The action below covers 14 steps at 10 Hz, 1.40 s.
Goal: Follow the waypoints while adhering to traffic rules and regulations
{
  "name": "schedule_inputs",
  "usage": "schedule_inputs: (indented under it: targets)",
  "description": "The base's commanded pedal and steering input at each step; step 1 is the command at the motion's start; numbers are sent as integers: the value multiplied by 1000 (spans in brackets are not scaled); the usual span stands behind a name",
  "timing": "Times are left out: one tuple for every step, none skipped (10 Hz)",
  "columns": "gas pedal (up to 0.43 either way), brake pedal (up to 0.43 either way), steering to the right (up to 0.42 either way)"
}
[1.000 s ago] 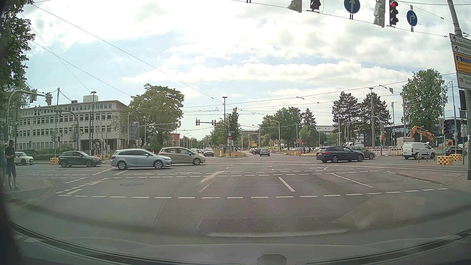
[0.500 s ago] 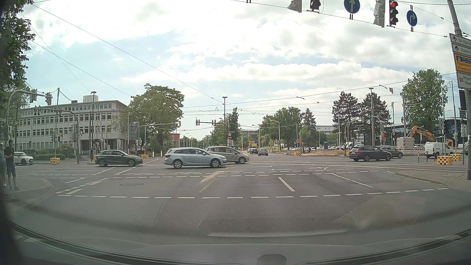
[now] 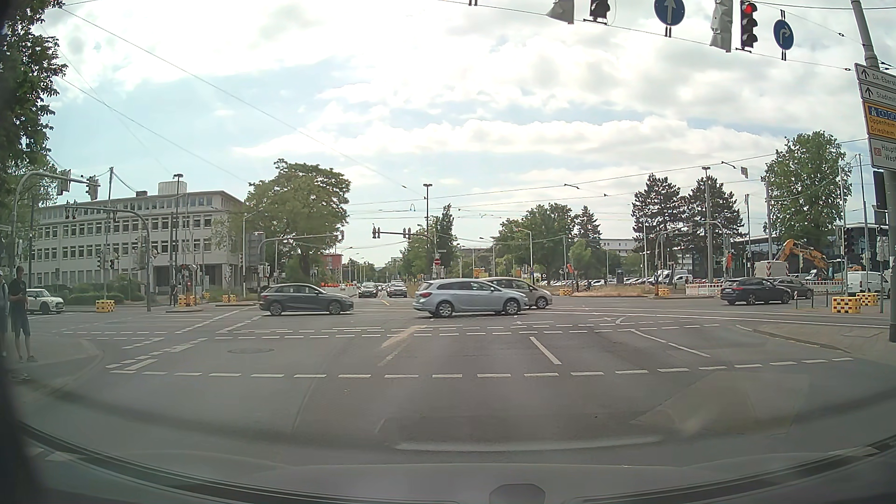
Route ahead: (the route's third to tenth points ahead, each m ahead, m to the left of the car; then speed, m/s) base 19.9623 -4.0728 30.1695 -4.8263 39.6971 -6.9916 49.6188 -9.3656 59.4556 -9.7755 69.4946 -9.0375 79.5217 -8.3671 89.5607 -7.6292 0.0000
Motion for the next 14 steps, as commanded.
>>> schedule_inputs:
  targets:
    - [0,268,20]
    - [0,268,20]
    - [0,268,20]
    - [0,268,20]
    - [0,268,20]
    - [0,268,21]
    - [0,268,21]
    - [0,262,20]
    - [0,268,20]
    - [0,268,21]
    - [0,262,20]
    - [0,268,20]
    - [0,268,21]
    - [0,268,20]
